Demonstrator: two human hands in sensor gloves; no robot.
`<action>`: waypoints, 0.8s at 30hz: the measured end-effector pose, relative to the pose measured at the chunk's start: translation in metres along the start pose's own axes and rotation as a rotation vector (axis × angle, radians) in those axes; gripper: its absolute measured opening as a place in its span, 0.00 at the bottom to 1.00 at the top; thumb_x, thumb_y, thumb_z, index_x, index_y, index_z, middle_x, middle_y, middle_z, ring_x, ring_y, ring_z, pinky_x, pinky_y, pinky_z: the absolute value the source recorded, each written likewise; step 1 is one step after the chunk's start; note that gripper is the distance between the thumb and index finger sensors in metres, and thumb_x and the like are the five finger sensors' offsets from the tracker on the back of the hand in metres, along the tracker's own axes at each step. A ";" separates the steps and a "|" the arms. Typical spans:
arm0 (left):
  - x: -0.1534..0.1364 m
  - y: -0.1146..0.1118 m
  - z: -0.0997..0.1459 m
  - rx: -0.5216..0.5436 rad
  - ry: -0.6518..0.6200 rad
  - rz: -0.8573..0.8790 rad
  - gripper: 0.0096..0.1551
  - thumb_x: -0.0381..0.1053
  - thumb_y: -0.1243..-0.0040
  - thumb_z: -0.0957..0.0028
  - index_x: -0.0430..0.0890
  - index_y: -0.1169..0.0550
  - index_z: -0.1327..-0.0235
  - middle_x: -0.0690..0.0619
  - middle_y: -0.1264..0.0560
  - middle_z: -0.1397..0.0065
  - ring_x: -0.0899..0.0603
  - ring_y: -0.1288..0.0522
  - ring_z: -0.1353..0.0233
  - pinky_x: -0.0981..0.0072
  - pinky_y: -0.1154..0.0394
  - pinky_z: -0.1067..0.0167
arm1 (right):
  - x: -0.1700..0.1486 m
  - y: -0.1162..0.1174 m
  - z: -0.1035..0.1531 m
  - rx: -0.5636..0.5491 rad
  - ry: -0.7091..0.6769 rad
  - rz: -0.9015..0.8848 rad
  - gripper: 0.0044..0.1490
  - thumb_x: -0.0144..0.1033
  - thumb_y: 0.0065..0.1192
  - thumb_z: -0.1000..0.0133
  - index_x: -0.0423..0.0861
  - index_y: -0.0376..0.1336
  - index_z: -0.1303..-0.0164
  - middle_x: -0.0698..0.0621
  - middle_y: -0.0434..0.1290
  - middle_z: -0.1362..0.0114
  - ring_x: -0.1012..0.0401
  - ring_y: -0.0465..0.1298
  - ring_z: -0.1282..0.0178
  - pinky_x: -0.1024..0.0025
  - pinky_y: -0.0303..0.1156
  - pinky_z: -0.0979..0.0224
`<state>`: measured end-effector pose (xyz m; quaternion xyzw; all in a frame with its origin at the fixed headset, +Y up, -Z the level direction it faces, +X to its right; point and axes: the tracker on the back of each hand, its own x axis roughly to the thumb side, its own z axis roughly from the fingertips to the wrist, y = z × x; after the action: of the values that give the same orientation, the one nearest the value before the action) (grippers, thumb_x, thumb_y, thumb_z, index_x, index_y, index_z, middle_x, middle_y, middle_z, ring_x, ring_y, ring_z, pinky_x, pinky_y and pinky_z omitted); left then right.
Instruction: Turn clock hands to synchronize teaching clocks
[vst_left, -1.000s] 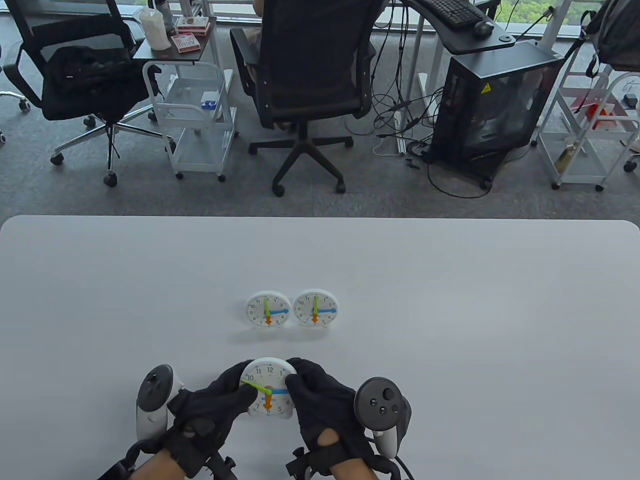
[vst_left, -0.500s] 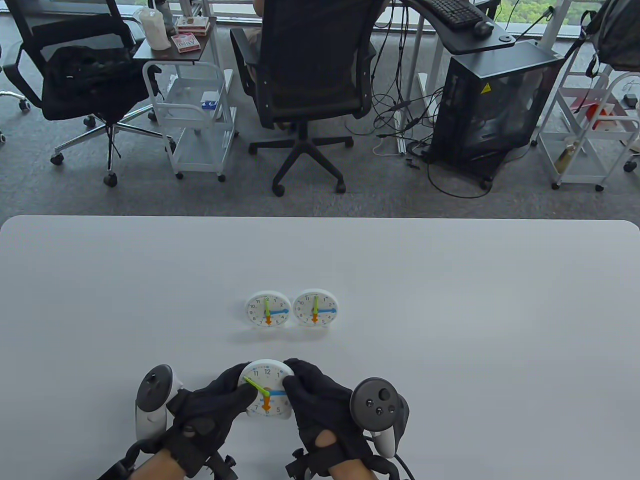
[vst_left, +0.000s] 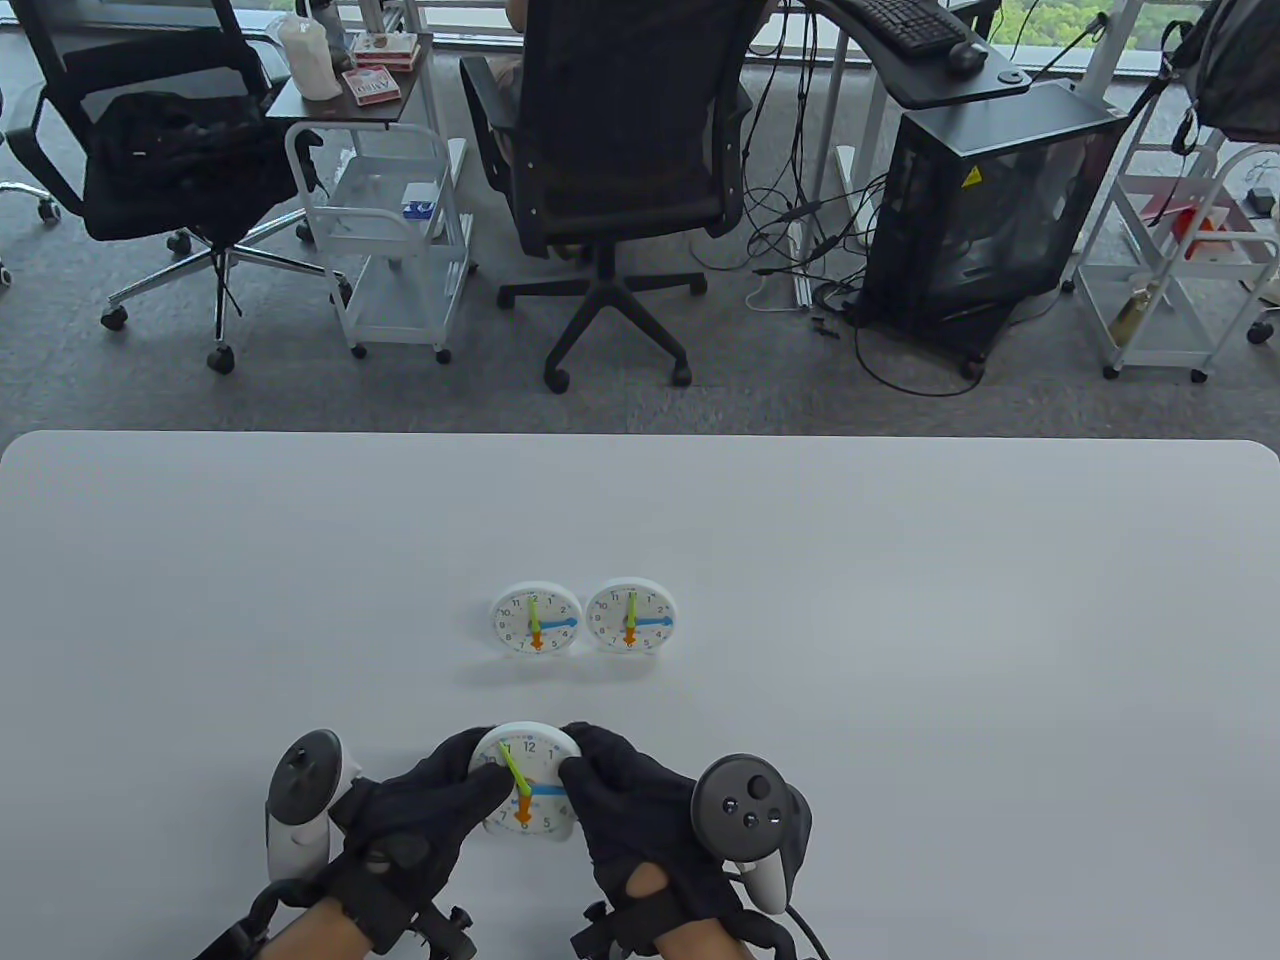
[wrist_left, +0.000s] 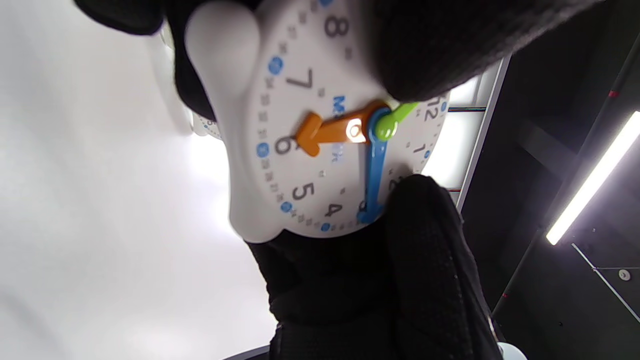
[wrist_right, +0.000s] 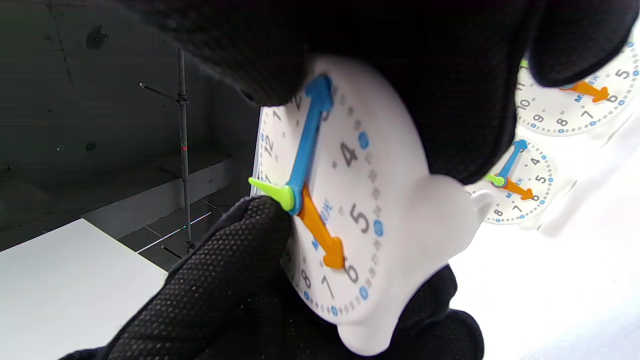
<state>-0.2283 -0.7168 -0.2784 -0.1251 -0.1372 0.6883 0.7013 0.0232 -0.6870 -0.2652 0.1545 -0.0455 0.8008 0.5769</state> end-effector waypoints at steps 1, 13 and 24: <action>0.000 0.000 0.000 0.002 -0.001 -0.002 0.31 0.59 0.35 0.43 0.46 0.28 0.33 0.45 0.18 0.36 0.32 0.19 0.40 0.27 0.35 0.38 | 0.000 0.000 0.000 0.000 -0.002 0.001 0.33 0.43 0.60 0.42 0.31 0.69 0.37 0.41 0.80 0.45 0.46 0.84 0.54 0.35 0.70 0.42; -0.001 0.002 0.000 0.015 -0.002 -0.016 0.29 0.61 0.33 0.44 0.47 0.26 0.36 0.46 0.17 0.36 0.32 0.19 0.41 0.27 0.35 0.38 | 0.000 0.001 0.000 0.008 -0.012 0.019 0.33 0.43 0.60 0.42 0.31 0.69 0.37 0.41 0.80 0.45 0.45 0.84 0.53 0.35 0.70 0.42; -0.001 0.003 0.001 0.033 -0.004 -0.031 0.29 0.62 0.32 0.45 0.47 0.25 0.39 0.47 0.16 0.38 0.33 0.18 0.42 0.27 0.35 0.39 | 0.001 0.002 0.000 0.018 -0.032 0.038 0.33 0.43 0.61 0.42 0.32 0.70 0.37 0.41 0.80 0.45 0.45 0.84 0.52 0.35 0.69 0.42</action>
<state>-0.2318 -0.7179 -0.2790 -0.1099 -0.1294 0.6796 0.7137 0.0207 -0.6866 -0.2645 0.1713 -0.0504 0.8093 0.5596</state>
